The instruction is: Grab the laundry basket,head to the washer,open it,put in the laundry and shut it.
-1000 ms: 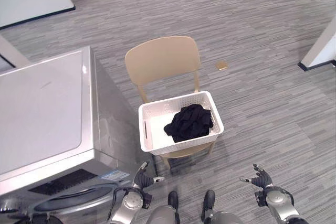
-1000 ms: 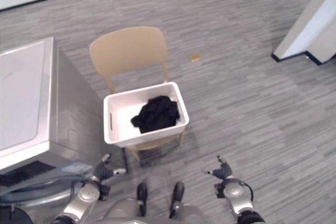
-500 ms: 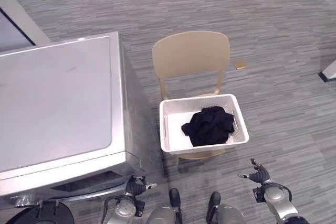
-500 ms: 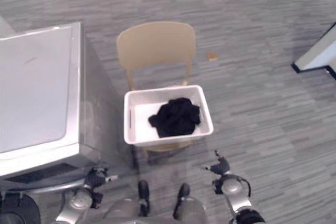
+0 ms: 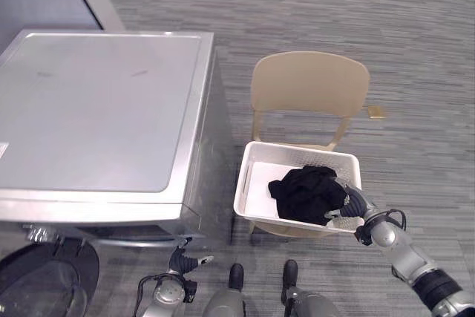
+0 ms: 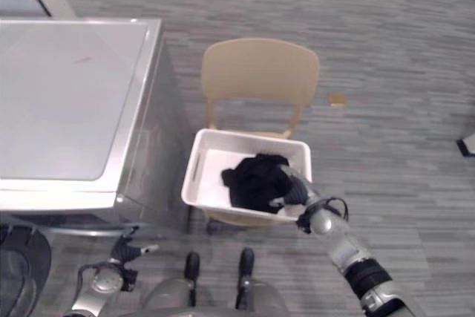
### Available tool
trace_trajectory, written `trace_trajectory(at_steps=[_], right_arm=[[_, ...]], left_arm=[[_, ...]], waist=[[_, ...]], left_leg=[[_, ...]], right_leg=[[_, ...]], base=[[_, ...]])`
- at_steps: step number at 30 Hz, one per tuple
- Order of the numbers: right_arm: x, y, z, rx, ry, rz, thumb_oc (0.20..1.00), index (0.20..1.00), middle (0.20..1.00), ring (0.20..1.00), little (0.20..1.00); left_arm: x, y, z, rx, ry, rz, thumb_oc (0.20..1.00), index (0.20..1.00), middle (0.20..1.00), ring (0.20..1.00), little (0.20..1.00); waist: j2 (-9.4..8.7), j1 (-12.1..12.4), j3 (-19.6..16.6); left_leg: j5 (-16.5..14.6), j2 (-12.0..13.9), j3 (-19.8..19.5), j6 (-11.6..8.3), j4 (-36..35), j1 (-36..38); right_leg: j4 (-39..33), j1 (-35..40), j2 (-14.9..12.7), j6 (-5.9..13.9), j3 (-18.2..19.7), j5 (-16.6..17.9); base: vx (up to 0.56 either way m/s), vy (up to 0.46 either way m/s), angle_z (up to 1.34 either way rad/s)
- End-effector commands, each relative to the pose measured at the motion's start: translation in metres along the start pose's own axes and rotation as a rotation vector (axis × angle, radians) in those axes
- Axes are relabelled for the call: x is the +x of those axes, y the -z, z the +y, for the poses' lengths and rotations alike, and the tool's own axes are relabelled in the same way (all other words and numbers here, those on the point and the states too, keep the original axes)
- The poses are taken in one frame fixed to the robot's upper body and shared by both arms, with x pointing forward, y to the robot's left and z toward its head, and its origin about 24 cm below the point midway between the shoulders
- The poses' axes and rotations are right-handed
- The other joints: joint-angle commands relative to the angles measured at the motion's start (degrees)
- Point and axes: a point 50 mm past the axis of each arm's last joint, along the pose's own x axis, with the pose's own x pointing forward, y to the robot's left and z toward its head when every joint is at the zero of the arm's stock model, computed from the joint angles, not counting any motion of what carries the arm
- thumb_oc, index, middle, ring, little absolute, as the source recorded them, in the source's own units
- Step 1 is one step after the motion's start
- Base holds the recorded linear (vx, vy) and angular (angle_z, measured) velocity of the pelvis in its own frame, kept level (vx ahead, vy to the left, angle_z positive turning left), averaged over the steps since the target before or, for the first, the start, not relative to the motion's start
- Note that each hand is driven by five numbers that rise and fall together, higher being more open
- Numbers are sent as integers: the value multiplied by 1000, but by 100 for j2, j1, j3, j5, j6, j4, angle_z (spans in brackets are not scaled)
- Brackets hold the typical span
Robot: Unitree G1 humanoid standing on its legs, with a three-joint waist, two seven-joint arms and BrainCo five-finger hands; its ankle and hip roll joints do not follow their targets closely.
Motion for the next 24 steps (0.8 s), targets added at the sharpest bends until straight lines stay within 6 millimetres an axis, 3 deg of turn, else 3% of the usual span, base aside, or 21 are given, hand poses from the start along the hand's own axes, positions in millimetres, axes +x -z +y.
trace_trajectory(at_steps=[1,4,6,8,17,18,24], right_arm=[[12,-11,-31,-229,66,-83,1000,1000,1000,1000,1000],[19,-8,-37,-327,73,-63,1000,1000,1000,1000,1000],[28,2,-53,-502,110,-2,1000,1000,1000,1000,1000],[34,8,-64,-569,135,49,1000,1000,1000,1000,1000],[45,42,-67,-675,57,311,1000,1000,1000,1000,1000],[42,51,-66,-643,43,371,200,200,200,200,200],[42,38,-62,-377,134,298,200,200,200,200,200]], left_arm=[[5,-18,14,66,-28,-93,1000,1000,1000,1000,1000],[6,-19,13,71,-27,-96,1000,1000,1000,1000,1000],[8,-27,12,58,-39,-128,1000,1000,1000,1000,1000],[11,-35,12,45,-49,-154,1000,1000,1000,1000,1000],[21,-68,3,33,-20,-243,1000,1000,1000,1000,1000],[22,-76,0,37,-7,-265,1000,1000,1000,1000,1000],[22,-78,-2,32,11,-271,1000,1000,1000,1000,1000]], waist=[[-46,206,117],[12,283,191],[101,401,306],[167,455,381],[382,753,692],[426,817,735],[349,729,692]], left_leg=[[-294,-296,-59,71,170,-298],[-191,-315,-171,46,112,-423],[-32,-316,-328,10,0,-641],[57,-330,-399,-4,-50,-783],[300,-392,-591,-69,-142,-1287],[345,-405,-640,-89,-160,-1332],[308,-414,-649,-100,-230,-1152]], right_leg=[[760,46,-270,247,-198,-1157],[775,-74,-275,224,-292,-1158],[809,-296,-283,191,-406,-1164],[862,-468,-284,171,-445,-1154],[1103,-1086,-307,99,-516,-1136],[1080,-1082,-306,96,-549,-1135],[927,-865,-278,120,-509,-1126]], base=[[-57,-41,44],[-47,-7,34],[-60,9,36],[-50,30,31],[-40,-7,14],[-39,-33,19],[4,-14,12]])
